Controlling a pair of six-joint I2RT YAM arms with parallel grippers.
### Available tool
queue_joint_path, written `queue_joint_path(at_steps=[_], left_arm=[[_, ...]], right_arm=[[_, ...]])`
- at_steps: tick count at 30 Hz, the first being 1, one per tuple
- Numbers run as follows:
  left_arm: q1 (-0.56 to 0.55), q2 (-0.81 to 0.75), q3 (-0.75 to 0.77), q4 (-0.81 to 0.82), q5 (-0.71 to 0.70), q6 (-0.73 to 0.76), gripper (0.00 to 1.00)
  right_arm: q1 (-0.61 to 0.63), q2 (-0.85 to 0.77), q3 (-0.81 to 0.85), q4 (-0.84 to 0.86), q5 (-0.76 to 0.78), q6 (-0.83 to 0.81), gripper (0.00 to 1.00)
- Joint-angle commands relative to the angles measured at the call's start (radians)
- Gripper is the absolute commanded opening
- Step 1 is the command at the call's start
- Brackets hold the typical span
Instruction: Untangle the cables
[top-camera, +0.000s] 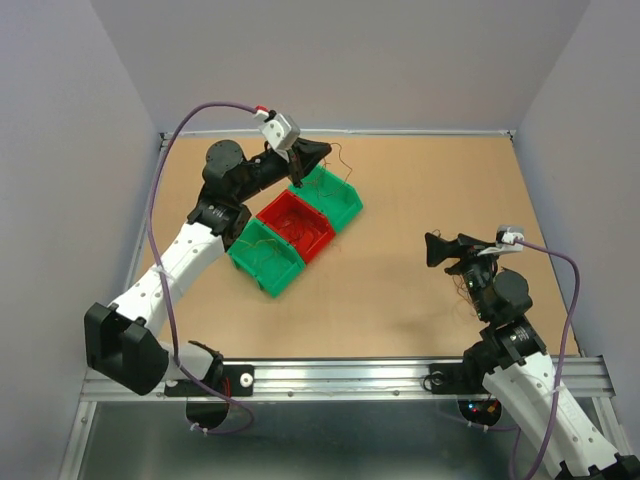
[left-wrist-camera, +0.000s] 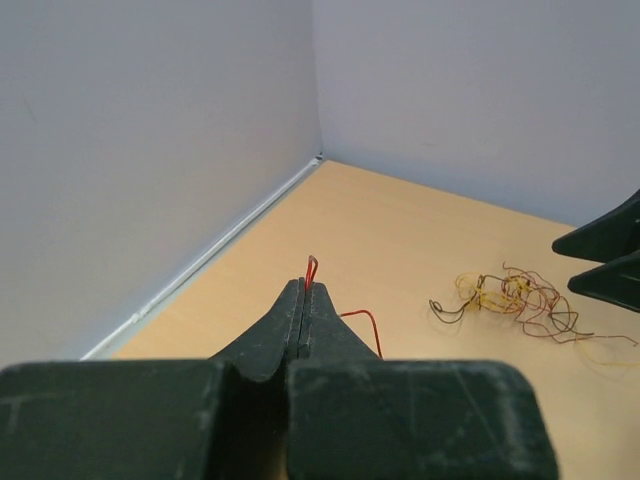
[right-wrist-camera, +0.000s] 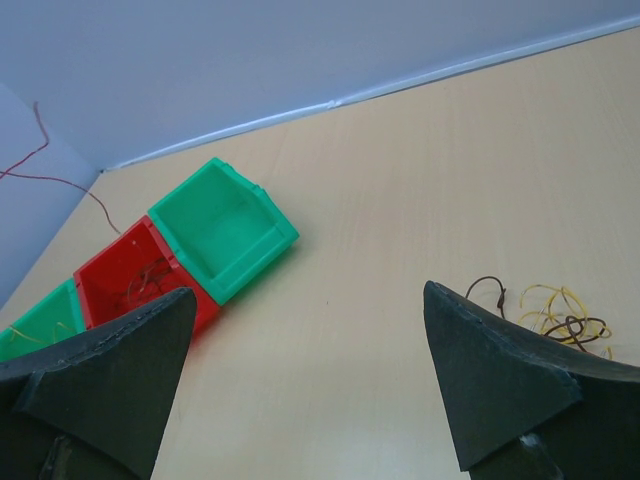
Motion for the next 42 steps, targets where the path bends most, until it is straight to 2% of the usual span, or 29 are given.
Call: queue_joint_path(at_steps=[1,6,13,21,28,34,42], left_arm=[[-0.008,-0.1,0.117,0.007,0.033,-0.024,0.0],[-0.008,-0.082,0.209,-0.004,0.027,-0.061,0.0],[-0.003,0.075,0.414,-0.091,-0.105,-0.008,0.0],[-0.002,0.211,0.384,-0.019,-0.14,0.089,0.0],[0.015,0.253,0.358,0.025,-0.16,0.11,0.0],[0.029,0.239,0.35,0.031,-0.146,0.104,0.0],[0.027,0.176,0.433,-0.021,-0.086,0.028,0.0]], right_arm=[[-0.003,0.004,0.015,0.067,-0.014,-0.017,1.0],[-0.003,0.018,0.018,0.073,-0.02,-0.019,1.0],[-0.003,0.018,0.015,0.079,-0.031,-0.016,1.0],[-0.003,0.01,0.015,0.078,-0.048,-0.02,1.0],[-0.002,-0.001,0.015,0.079,-0.054,-0.022,1.0],[-0.002,0.001,0.015,0.079,-0.055,-0.02,1.0],[-0.003,0.004,0.015,0.079,-0.055,-0.02,1.0]])
